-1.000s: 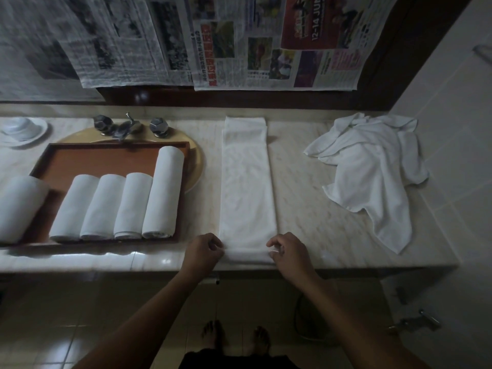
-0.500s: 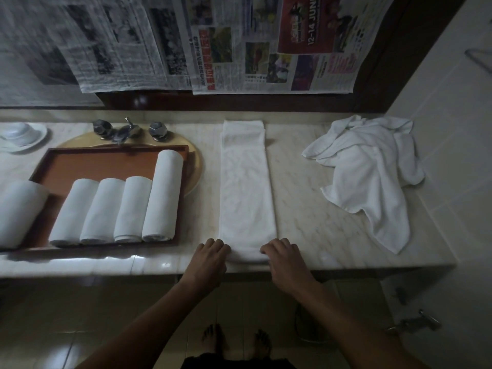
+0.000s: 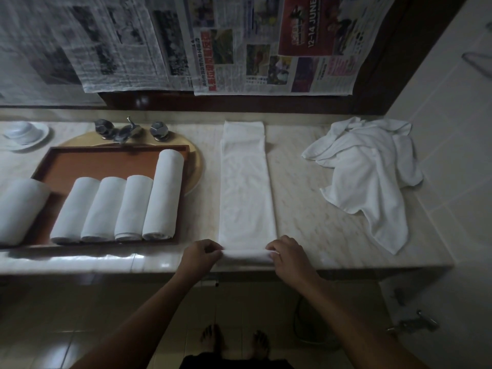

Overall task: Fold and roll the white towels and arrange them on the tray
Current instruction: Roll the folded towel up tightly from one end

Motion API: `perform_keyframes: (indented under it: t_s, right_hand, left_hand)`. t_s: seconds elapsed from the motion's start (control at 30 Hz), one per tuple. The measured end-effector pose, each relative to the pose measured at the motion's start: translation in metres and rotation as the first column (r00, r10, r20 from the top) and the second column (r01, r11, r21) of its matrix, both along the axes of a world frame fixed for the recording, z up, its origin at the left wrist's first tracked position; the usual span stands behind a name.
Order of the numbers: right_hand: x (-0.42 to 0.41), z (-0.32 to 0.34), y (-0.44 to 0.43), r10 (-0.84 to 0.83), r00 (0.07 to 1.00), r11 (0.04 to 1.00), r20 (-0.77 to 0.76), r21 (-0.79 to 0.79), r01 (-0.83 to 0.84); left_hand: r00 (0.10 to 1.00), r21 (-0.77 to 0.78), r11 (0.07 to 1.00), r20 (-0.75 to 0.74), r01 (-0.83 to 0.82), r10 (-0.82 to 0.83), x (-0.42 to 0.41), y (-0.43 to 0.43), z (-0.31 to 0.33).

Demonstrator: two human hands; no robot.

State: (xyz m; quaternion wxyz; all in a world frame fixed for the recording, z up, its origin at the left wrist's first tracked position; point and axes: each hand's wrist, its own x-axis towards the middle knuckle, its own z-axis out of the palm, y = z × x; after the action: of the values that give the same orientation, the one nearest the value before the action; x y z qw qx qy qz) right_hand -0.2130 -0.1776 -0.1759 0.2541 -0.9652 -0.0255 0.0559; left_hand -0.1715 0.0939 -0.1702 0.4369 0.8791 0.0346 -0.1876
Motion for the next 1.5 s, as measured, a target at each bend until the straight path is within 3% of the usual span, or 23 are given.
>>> perform_keyframes:
  t_s: [0.13,0.27,0.3,0.37,0.4,0.47,0.53,0.63,0.77,0.97,1.1,1.33,1.5]
  right_hand:
    - [-0.006,-0.007,0.015,0.050,0.985,0.997,0.163,-0.073,-0.039]
    - [-0.028,-0.013,0.026,0.110,0.948,0.990,0.297,-0.121,-0.077]
    - [-0.032,-0.015,0.027,0.123,0.944,0.986,0.307,-0.147,-0.081]
    - [-0.037,-0.020,0.028,0.136,0.938,0.979,0.318,-0.190,-0.078]
    - [-0.039,-0.022,0.028,0.143,0.938,0.975,0.314,-0.207,-0.079]
    - [-0.039,-0.025,0.028,0.166,0.943,0.966,0.287,-0.239,-0.097]
    - [-0.037,-0.026,0.028,0.186,0.951,0.955,0.247,-0.274,-0.115]
    - [-0.030,-0.025,0.027,0.213,0.962,0.934,0.172,-0.325,-0.148]
    - [-0.019,-0.021,0.024,0.261,0.958,0.907,0.120,-0.369,-0.201]
    - [-0.012,-0.012,0.014,0.307,0.943,0.906,0.125,-0.341,-0.250]
    - [-0.019,-0.005,0.003,0.284,0.955,0.924,0.088,-0.291,-0.248]
    - [-0.026,-0.001,-0.008,0.244,0.968,0.962,0.056,-0.136,-0.235]
    - [-0.017,0.013,-0.008,0.087,0.996,0.994,0.016,-0.061,-0.086]
  left_hand:
    - [0.990,-0.076,0.991,-0.091,-0.114,0.107,0.000,-0.001,0.002]
    - [0.987,-0.020,0.988,-0.057,-0.154,0.153,0.003,-0.006,-0.002]
    - [0.989,0.032,0.989,0.020,-0.145,0.145,0.000,-0.008,-0.002]
    - [0.944,0.204,0.973,0.329,-0.105,0.033,-0.012,-0.014,-0.005]
    - [0.875,0.308,0.950,0.473,-0.054,-0.104,-0.021,-0.018,-0.008]
    - [0.731,0.499,0.862,0.554,0.091,-0.399,-0.037,-0.030,-0.016]
    - [0.667,0.616,0.759,0.476,0.211,-0.573,-0.043,-0.038,-0.030]
    - [0.670,0.685,0.670,0.357,0.286,-0.651,-0.040,-0.038,-0.042]
    - [0.638,0.679,0.622,0.288,0.389,-0.714,-0.024,-0.031,-0.038]
    - [0.539,0.626,0.605,0.326,0.493,-0.777,-0.004,-0.015,-0.030]
    - [0.561,0.590,0.619,0.313,0.518,-0.767,-0.009,-0.002,-0.025]
    - [0.672,0.453,0.746,0.351,0.488,-0.652,-0.025,0.000,-0.017]
    - [0.873,0.177,0.922,0.303,0.343,-0.383,-0.021,-0.002,0.001]
